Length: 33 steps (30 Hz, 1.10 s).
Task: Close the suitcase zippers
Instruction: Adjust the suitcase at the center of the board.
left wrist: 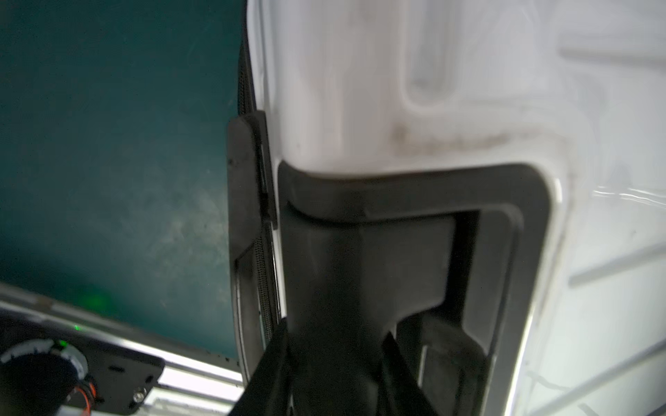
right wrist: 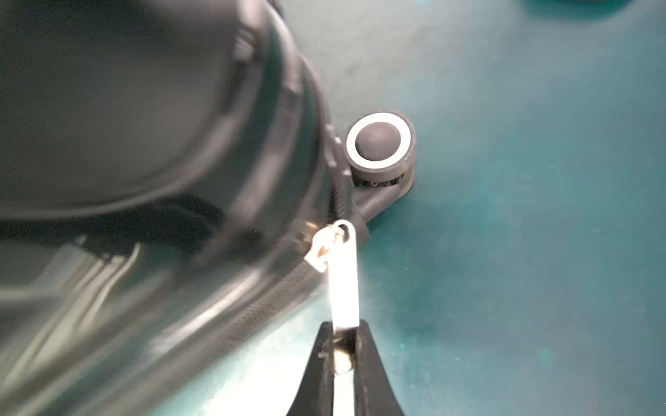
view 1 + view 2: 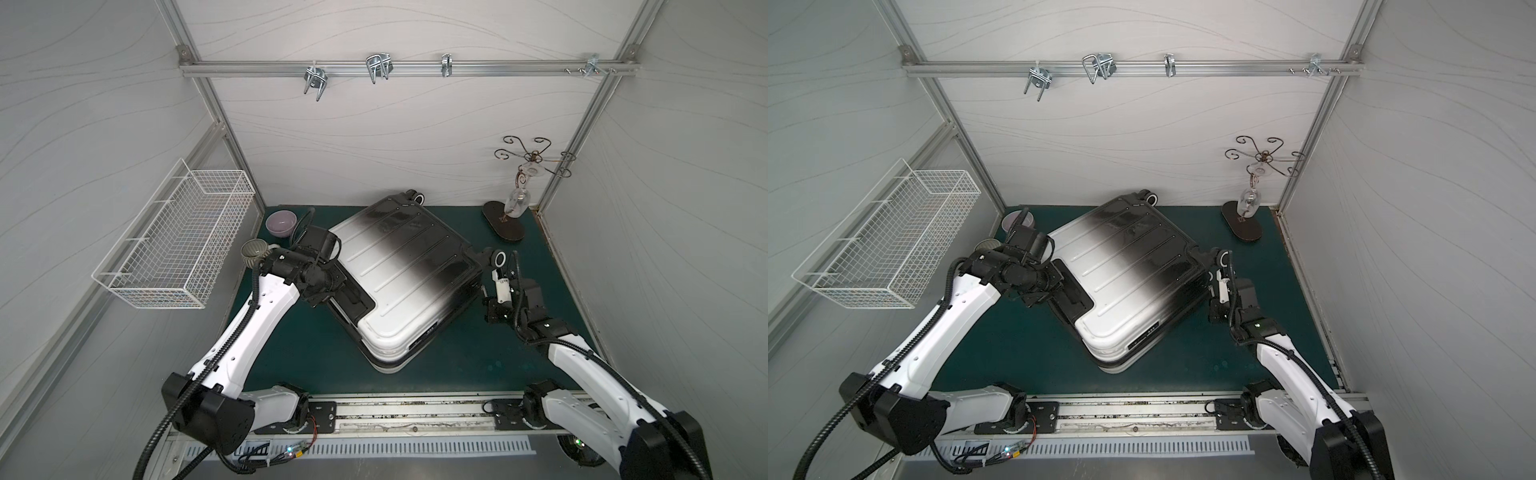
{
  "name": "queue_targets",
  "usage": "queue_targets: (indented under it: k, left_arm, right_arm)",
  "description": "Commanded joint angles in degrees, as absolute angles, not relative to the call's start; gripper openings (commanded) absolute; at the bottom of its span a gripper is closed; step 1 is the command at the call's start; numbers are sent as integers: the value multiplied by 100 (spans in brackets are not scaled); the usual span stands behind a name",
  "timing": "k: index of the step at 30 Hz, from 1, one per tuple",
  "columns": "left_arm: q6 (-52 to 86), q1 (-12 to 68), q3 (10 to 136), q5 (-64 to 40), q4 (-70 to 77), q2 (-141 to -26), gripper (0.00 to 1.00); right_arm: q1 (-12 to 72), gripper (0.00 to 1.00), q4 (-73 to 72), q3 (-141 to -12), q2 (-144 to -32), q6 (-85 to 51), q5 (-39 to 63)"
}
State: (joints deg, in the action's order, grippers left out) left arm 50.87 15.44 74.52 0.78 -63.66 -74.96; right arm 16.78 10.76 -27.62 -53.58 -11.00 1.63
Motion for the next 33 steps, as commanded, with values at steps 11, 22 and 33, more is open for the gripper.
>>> queue_targets:
  k: [11, 22, 33]
  left_arm:
    - [254, 976, 7452, 1609, -5979, -8794, 0]
    - [-512, 1185, 7737, 1730, -5958, -8956, 15]
    - [-233, 2269, 11186, 2676, -7147, -9271, 72]
  right_arm:
    - [-907, 0, -2553, -3047, -7304, -1588, 3511]
    - [-999, 0, -3651, -3829, -8670, -1652, 4502]
    - [1480, 0, -1651, -2669, -5650, -2157, 2575]
